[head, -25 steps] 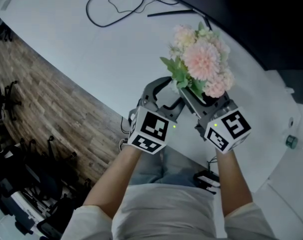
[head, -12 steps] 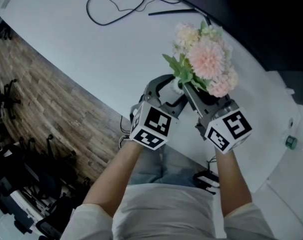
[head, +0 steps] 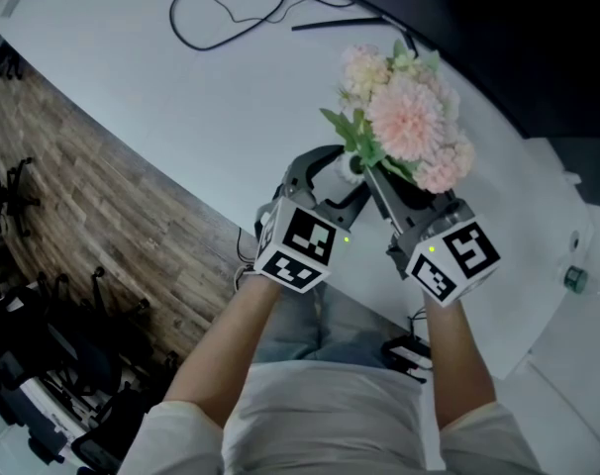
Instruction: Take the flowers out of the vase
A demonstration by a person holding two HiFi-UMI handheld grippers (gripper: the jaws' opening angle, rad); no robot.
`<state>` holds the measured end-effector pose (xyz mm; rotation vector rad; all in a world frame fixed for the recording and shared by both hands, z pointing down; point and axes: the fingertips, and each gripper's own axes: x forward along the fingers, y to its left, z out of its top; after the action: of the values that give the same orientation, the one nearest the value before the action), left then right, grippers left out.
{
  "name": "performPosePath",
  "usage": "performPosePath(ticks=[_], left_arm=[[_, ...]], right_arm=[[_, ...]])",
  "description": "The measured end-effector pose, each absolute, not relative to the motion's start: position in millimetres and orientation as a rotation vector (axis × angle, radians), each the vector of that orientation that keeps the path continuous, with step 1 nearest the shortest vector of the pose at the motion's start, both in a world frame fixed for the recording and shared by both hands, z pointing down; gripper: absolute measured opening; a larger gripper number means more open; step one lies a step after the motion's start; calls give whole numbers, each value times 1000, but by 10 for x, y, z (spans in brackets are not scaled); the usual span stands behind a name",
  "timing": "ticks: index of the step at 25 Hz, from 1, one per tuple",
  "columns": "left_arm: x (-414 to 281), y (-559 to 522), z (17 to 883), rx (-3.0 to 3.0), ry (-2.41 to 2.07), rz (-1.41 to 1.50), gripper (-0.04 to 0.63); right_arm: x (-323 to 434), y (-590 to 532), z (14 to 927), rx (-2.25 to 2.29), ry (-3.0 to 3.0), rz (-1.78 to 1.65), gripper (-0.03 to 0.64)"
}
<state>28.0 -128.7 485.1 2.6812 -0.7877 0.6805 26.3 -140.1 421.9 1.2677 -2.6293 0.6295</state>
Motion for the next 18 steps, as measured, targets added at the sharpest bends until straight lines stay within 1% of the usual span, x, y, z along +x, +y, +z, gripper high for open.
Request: performPosePath(ticks=[18], left_arm=[[291, -1255, 4838, 2689, -806, 675, 255]], right_arm=[[502, -1330, 3868, 1389, -2687, 703, 71]])
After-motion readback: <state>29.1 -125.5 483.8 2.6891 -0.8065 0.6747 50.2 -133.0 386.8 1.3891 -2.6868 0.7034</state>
